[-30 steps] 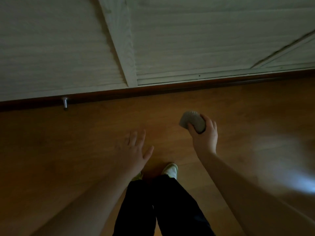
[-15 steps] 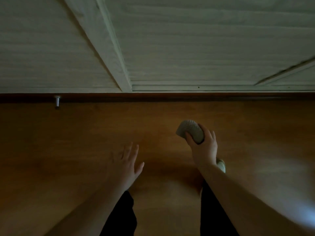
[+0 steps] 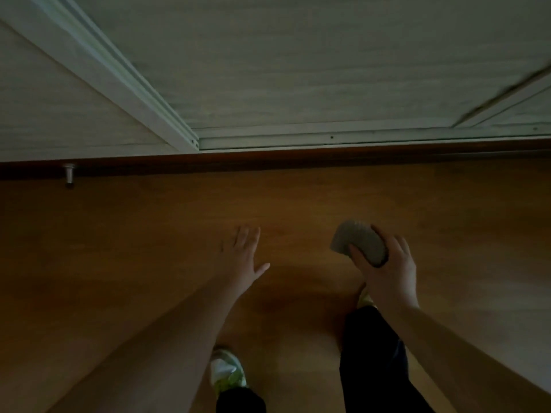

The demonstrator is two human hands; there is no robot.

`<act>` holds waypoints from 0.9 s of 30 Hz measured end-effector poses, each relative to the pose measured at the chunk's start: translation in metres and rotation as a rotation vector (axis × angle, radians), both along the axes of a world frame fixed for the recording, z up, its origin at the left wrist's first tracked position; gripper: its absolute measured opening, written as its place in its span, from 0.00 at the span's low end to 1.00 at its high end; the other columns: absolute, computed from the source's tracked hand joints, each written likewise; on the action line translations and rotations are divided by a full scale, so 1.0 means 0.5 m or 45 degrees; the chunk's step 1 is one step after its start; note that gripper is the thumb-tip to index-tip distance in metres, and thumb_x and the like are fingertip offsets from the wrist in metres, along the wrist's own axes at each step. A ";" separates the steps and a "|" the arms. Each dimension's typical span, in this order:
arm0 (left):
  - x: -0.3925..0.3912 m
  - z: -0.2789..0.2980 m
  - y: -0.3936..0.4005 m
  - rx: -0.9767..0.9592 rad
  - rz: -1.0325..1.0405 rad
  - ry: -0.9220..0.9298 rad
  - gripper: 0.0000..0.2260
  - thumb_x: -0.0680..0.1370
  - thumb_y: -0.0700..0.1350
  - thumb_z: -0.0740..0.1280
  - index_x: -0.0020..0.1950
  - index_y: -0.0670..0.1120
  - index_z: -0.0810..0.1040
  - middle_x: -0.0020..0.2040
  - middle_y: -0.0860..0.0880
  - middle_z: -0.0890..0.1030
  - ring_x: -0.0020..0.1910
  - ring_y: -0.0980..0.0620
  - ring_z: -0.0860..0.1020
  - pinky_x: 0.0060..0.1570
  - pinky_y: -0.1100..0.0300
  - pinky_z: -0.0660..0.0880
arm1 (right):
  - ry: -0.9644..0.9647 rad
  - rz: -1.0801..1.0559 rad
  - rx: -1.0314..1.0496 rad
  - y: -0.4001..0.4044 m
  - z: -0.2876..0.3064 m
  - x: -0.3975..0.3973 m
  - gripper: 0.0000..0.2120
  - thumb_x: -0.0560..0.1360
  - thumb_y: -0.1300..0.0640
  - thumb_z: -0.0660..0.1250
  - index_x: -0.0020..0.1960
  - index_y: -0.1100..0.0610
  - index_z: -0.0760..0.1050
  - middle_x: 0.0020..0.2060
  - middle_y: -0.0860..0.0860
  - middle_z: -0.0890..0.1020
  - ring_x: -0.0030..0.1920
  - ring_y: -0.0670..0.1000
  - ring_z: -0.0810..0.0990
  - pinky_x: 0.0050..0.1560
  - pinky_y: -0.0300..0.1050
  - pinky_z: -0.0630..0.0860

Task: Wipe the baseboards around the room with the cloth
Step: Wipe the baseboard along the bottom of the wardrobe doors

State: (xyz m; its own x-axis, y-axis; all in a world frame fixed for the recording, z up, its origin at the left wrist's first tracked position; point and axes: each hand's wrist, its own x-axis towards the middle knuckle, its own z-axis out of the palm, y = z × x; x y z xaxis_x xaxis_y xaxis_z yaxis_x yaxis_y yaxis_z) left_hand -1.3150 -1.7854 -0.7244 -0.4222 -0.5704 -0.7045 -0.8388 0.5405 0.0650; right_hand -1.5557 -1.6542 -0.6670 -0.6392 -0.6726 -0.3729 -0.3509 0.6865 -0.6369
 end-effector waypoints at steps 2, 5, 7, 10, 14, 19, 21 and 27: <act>-0.002 -0.044 -0.023 0.016 -0.066 -0.003 0.45 0.77 0.67 0.60 0.80 0.50 0.36 0.81 0.46 0.39 0.80 0.44 0.42 0.76 0.44 0.48 | 0.027 -0.027 -0.016 -0.003 -0.060 0.009 0.29 0.72 0.50 0.74 0.71 0.55 0.71 0.56 0.47 0.73 0.53 0.44 0.71 0.52 0.41 0.71; 0.011 -0.128 -0.054 -0.035 -0.097 0.032 0.51 0.73 0.67 0.68 0.80 0.50 0.37 0.81 0.46 0.38 0.80 0.45 0.41 0.77 0.45 0.47 | 0.006 -0.026 -0.075 -0.039 -0.159 0.029 0.29 0.73 0.49 0.73 0.71 0.54 0.70 0.56 0.46 0.73 0.54 0.44 0.71 0.52 0.38 0.71; 0.020 -0.191 -0.072 -0.079 -0.081 0.055 0.53 0.71 0.67 0.69 0.80 0.50 0.38 0.81 0.47 0.39 0.80 0.46 0.41 0.77 0.45 0.47 | -0.024 0.026 -0.132 -0.080 -0.236 0.046 0.28 0.74 0.48 0.73 0.71 0.52 0.70 0.57 0.45 0.74 0.55 0.43 0.72 0.52 0.34 0.69; 0.023 -0.279 -0.102 -0.068 -0.024 0.106 0.54 0.70 0.67 0.70 0.80 0.50 0.37 0.81 0.46 0.40 0.80 0.45 0.41 0.77 0.43 0.47 | -0.052 0.125 -0.240 -0.157 -0.349 0.065 0.27 0.74 0.49 0.73 0.70 0.51 0.70 0.60 0.46 0.75 0.57 0.44 0.74 0.55 0.37 0.72; 0.024 -0.394 -0.129 -0.025 0.045 0.115 0.53 0.71 0.67 0.69 0.80 0.50 0.36 0.81 0.48 0.38 0.80 0.46 0.41 0.77 0.44 0.47 | 0.038 0.204 -0.354 -0.244 -0.476 0.079 0.27 0.74 0.49 0.73 0.70 0.54 0.71 0.61 0.50 0.76 0.58 0.45 0.74 0.57 0.38 0.71; 0.017 -0.495 -0.156 -0.109 0.068 0.203 0.50 0.73 0.68 0.67 0.81 0.50 0.40 0.82 0.47 0.45 0.80 0.45 0.49 0.76 0.46 0.51 | 0.110 0.306 -0.413 -0.302 -0.589 0.080 0.26 0.74 0.49 0.73 0.68 0.55 0.72 0.61 0.52 0.77 0.59 0.49 0.76 0.57 0.39 0.73; 0.010 -0.528 -0.167 -0.091 0.087 0.234 0.55 0.69 0.71 0.68 0.80 0.51 0.36 0.81 0.48 0.39 0.80 0.44 0.45 0.76 0.43 0.48 | 0.121 0.295 -0.412 -0.312 -0.618 0.077 0.26 0.74 0.49 0.73 0.68 0.55 0.72 0.61 0.51 0.77 0.59 0.48 0.76 0.57 0.38 0.72; 0.016 -0.617 -0.146 -0.007 0.073 0.252 0.67 0.59 0.78 0.68 0.75 0.51 0.24 0.74 0.50 0.22 0.74 0.47 0.26 0.72 0.37 0.32 | 0.083 0.256 -0.371 -0.353 -0.682 0.087 0.29 0.70 0.48 0.77 0.67 0.54 0.72 0.60 0.52 0.76 0.59 0.49 0.75 0.58 0.43 0.73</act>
State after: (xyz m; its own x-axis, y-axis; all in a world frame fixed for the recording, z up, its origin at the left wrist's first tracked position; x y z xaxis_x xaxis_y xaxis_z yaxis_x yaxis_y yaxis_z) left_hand -1.3072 -1.8583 -1.0329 -0.5188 -0.6010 -0.6080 -0.8393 0.4933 0.2286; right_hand -1.5123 -1.8305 -1.0078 -0.4997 -0.8592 -0.1100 -0.5067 0.3929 -0.7674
